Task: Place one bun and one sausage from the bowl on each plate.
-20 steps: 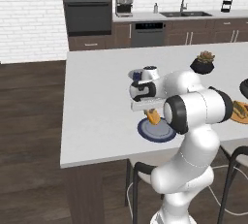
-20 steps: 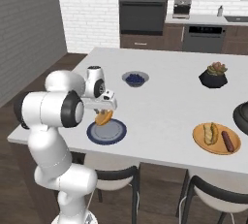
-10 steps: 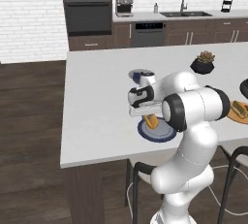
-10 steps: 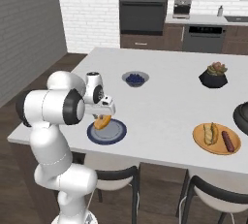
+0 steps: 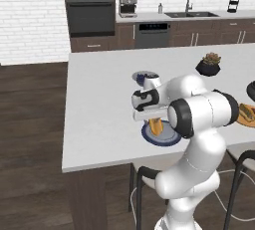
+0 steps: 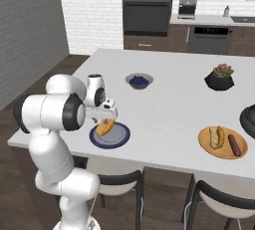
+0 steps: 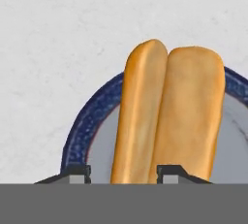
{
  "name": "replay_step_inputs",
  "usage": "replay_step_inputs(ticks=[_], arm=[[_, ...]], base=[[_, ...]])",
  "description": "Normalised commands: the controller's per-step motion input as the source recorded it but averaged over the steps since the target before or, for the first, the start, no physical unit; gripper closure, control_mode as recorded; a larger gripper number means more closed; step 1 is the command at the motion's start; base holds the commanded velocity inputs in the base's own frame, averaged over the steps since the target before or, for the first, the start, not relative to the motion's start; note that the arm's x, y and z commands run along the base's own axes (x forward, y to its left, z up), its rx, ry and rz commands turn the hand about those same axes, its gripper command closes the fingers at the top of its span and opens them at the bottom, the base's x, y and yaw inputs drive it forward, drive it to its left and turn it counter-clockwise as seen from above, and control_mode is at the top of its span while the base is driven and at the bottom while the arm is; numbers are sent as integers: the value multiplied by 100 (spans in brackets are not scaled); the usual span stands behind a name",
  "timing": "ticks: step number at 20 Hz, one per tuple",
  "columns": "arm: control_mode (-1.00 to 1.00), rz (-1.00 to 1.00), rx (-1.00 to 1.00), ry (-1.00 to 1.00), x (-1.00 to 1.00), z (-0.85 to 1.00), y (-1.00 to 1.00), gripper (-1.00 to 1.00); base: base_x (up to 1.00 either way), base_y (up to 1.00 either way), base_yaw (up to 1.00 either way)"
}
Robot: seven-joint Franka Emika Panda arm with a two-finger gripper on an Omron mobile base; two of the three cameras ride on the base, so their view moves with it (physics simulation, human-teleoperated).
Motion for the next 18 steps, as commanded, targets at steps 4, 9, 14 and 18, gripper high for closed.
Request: replay_step_inputs(ticks=[4, 9, 14, 18], arm=[[-100, -2, 0, 0, -36, 8, 0, -100], [-100, -3, 0, 0, -2, 51, -5, -100], [-100, -2, 0, 1, -13, 69, -24, -100], [-100, 0, 0, 0, -40, 40, -48, -100]], base=[[0, 0, 0], [0, 0, 0], [0, 0, 0], [0, 0, 0]])
